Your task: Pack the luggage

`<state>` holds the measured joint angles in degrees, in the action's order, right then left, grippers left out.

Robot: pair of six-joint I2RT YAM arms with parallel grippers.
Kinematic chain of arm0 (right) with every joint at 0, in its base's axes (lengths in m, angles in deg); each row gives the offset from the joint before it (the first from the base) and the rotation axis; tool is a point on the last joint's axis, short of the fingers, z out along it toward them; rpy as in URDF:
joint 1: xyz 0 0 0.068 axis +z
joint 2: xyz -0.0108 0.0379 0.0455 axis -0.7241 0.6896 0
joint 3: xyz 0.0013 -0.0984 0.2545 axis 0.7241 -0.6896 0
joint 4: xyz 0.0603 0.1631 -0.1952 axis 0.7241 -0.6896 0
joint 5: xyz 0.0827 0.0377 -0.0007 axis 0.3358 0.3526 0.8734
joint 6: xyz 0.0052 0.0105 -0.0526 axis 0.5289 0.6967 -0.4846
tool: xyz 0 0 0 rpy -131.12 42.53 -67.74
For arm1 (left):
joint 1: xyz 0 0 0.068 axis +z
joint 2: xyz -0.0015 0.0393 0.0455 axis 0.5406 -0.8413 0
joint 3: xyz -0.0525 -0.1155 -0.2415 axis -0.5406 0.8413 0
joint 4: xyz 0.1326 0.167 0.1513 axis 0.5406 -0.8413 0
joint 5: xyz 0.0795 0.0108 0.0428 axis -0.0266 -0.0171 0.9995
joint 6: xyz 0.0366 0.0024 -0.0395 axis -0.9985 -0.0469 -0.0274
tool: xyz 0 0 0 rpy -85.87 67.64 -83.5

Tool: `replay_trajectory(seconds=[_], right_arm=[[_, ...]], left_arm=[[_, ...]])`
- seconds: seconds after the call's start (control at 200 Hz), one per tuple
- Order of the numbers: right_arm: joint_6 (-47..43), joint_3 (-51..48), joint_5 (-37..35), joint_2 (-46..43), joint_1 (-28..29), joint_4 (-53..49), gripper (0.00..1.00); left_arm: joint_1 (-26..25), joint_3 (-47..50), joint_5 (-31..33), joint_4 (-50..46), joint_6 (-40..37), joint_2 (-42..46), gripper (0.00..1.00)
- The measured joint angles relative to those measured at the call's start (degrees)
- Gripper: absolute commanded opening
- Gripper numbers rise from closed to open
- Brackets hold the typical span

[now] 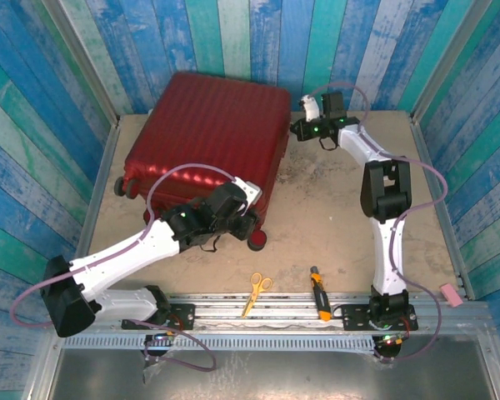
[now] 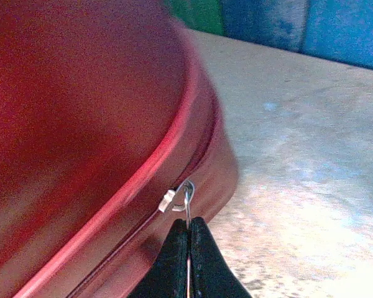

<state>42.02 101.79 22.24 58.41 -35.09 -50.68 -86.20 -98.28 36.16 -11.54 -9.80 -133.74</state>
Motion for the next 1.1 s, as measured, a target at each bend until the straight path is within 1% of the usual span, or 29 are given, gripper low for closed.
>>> replay_trajectory(seconds=[0.17, 0.391, 0.526, 0.626, 0.656, 0.686, 0.706, 0.731, 0.761, 0.781, 0.796, 0.821, 0.836, 0.851, 0.871, 0.901, 0.916, 0.926, 0.997, 1.017, 1.047, 1.067, 1.102], right_arm=[[-1.03, 1.81, -2.58, 0.46, -2.05, -2.58, 0.0], [-2.54, 12.11, -3.58, 5.33, -2.38, -10.51, 0.0], [-3.21, 13.05, -3.34, 5.77, -2.56, -11.58, 0.0], [-4.28, 12.63, -1.46, 5.84, -3.04, -11.23, 0.0], [-4.85, 12.22, -0.46, 5.84, -3.3, -10.91, 0.04], [-5.51, 11.82, 0.83, 5.81, -3.63, -10.43, 0.13], [-5.73, 11.65, 1.6, 5.81, -3.87, -10.21, 0.22], [-5.86, 11.45, 1.84, 5.84, -4.09, -9.46, 0.3], [-5.97, 11.21, 0.92, 6.03, -4.44, -7.98, 0.35], [-5.75, 11.17, 0.24, 6.29, -4.83, -6.64, 0.37], [-5.97, 11.17, -0.13, 6.58, -5.29, -5.51, 0.38], [-5.68, 11.17, -0.72, 6.88, -6.16, -4.0, 0.41], [-5.53, 11.13, -1.16, 7.06, -6.73, -3.37, 0.46], [-5.33, 11.08, -1.4, 7.19, -7.34, -2.75, 0.49], [-4.72, 11.02, -1.81, 7.3, -8.17, -2.1, 0.52], [-4.57, 10.97, -2.54, 7.45, -9.42, -1.18, 0.53], [-4.15, 10.95, -2.78, 7.45, -9.99, -0.74, 0.53], [-4.09, 10.93, -3.06, 7.45, -10.4, -0.44, 0.53], [-2.36, 10.82, -4.07, 7.45, -12.85, 1.16, 0.49], [-2.01, 10.82, -4.09, 7.45, -13.33, 1.66, 0.47], [-1.38, 10.82, -4.02, 7.45, -13.92, 2.36, 0.45], [-0.96, 10.8, -3.85, 7.45, -14.16, 2.64, 0.43], [-0.5, 10.8, -3.34, 7.45, -14.34, 3.04, 0.4]], left_arm=[[-0.42, 0.17, -0.85, -0.5, -4.04, 0.59, 0.0], [-0.42, 1.27, -0.02, 0.48, -9.2, 1.77, 0.0], [-0.42, 2.82, 0.55, 1.73, -13.03, 3.37, 0.0], [-0.42, 3.87, 1.29, 1.97, -15.93, 4.66, 0.0], [-0.42, 4.22, 1.64, 1.95, -16.85, 5.18, 0.0], [-0.42, 4.55, 2.03, 1.99, -17.77, 5.73, 0.0], [-0.42, 4.83, 2.43, 2.03, -18.38, 6.14, 0.07], [-0.42, 5.11, 2.8, 1.81, -19.19, 6.62, 0.22], [-0.46, 5.49, 3.06, 1.33, -20.02, 7.34, 0.42], [-0.57, 5.81, 3.26, 0.83, -20.46, 7.98, 0.53], [-0.7, 6.05, 3.43, 0.42, -20.74, 8.57, 0.58], [-0.96, 6.6, 3.67, -0.26, -21.27, 9.77, 0.64], [-1.14, 6.93, 3.82, -0.55, -21.64, 10.51, 0.68], [-1.4, 7.3, 3.85, -0.9, -22.27, 11.37, 0.74], [-1.73, 7.65, 3.78, -1.18, -23.28, 12.26, 0.77], [-2.62, 8.2, 2.75, -1.75, -24.81, 13.81, 0.8], [-3.15, 8.48, 2.54, -1.79, -25.31, 14.49, 0.86], [-3.52, 8.72, 2.58, -1.75, -25.62, 15.06, 0.88], [-5.16, 9.81, 1.84, -1.03, -26.93, 18.29, 0.91], [-5.46, 10.1, 1.97, -0.61, -27.12, 19.37, 0.99], [-5.73, 10.47, 2.14, 0.28, -27.19, 20.96, 0.98], [-5.81, 10.62, 2.16, 0.83, -26.84, 22.01, 0.94], [-5.97, 10.8, 2.8, 2.14, -26.21, 24.3, 0.93]])
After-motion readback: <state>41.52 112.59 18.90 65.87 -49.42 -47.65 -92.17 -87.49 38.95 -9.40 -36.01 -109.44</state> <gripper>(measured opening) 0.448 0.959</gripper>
